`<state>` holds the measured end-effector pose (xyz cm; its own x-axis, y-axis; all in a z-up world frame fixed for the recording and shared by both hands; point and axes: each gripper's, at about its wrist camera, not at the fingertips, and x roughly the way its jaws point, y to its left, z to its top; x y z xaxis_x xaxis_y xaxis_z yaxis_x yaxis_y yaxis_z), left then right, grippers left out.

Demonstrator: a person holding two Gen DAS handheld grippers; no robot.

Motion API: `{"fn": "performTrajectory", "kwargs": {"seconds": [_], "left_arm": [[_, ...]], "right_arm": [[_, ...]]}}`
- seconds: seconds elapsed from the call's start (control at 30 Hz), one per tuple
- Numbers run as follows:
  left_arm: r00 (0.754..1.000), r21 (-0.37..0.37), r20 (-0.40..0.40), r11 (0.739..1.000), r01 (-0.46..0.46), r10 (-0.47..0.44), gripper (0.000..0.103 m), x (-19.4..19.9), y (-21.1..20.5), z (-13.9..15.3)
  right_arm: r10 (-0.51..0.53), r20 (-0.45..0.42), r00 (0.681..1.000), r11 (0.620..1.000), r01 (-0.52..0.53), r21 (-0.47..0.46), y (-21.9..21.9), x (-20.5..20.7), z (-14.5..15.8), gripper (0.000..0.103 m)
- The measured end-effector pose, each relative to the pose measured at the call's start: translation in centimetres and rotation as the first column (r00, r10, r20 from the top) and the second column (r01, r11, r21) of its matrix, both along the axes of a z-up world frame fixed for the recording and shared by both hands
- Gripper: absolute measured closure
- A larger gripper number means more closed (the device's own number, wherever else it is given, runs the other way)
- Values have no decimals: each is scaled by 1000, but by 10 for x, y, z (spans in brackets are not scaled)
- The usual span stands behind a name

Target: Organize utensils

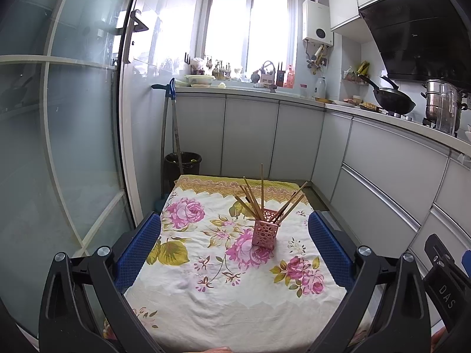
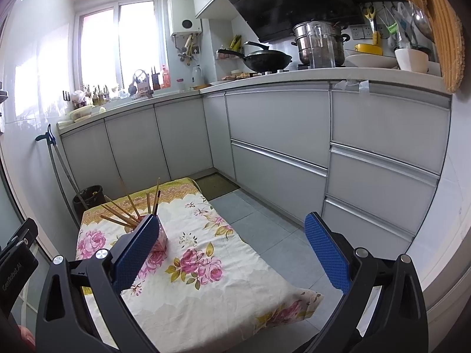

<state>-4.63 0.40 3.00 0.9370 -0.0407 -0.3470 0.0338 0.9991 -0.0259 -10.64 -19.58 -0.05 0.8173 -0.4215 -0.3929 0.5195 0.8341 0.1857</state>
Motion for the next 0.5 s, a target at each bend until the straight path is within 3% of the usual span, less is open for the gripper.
{"fn": "performTrajectory", "kwargs": {"seconds": [0.5], "left_arm": [[1000,19,-8,1000,10,-10,7,1,-4,2]], "right_arm": [[12,5,1000,1000,-12,0,0,-2,0,7]]}}
